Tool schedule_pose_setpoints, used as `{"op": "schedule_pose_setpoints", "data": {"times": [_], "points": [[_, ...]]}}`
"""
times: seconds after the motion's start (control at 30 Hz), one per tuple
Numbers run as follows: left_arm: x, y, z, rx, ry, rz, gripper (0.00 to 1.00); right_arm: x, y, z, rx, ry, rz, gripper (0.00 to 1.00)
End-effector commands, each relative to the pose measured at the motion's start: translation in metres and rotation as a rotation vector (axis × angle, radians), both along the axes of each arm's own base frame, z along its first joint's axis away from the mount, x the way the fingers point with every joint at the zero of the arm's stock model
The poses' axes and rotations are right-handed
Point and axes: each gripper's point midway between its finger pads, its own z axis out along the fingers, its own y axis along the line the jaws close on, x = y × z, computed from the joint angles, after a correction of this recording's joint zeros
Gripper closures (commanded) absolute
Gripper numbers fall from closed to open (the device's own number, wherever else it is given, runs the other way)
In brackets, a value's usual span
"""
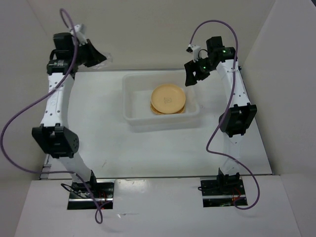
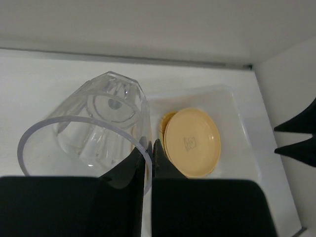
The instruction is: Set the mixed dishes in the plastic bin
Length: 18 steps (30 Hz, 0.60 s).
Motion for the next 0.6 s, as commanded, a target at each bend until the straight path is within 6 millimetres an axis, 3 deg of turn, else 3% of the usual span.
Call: {"op": "schedule_pose_setpoints", "data": {"times": [0.0, 0.03, 0.07, 0.1, 0.2, 0.23, 0.3, 0.33, 0.43, 0.57], "points": [[0.011, -0.06, -0.047, 0.094, 0.094, -0.247, 1.0, -0.009, 0.005, 0.025, 0.003, -0.064, 0.025, 0.22], [0.009, -0.066, -0.062, 0.126, 0.157, -0.251, 1.0, -0.009, 0.005, 0.025, 0.003, -0.064, 0.025, 0.22], [0.017, -0.066, -0.058, 0.194, 0.139, -0.221, 1.0, -0.009, 0.005, 0.025, 0.003, -0.064, 0.025, 0.22], [0.025, -0.073, -0.076, 0.209, 0.181, -0.222, 1.0, -0.009, 0.005, 0.025, 0.003, -0.064, 0.025, 0.22], [0.033, -0.106, -0.1, 0.273, 0.232, -0.255, 1.0, -0.009, 0.005, 0.025, 0.003, -0.064, 0.025, 0.22], [0.031, -0.128, -0.104, 0.291, 0.231, -0.284, 1.0, -0.009, 0.005, 0.025, 0.003, -0.064, 0.025, 0.22], [0.033, -0.14, -0.128, 0.342, 0.281, -0.284, 1.0, -0.009, 0.005, 0.025, 0.003, -0.064, 0.025, 0.22], [0.031, -0.157, -0.132, 0.357, 0.279, -0.306, 1.0, -0.009, 0.005, 0.025, 0.003, -0.064, 0.025, 0.22], [0.03, -0.173, -0.166, 0.442, 0.345, -0.284, 0.97, -0.01, 0.005, 0.029, 0.004, -0.073, 0.025, 0.22], [0.026, -0.173, -0.218, 0.493, 0.491, -0.259, 0.97, -0.011, 0.005, 0.033, 0.005, -0.082, 0.024, 0.22]]}}
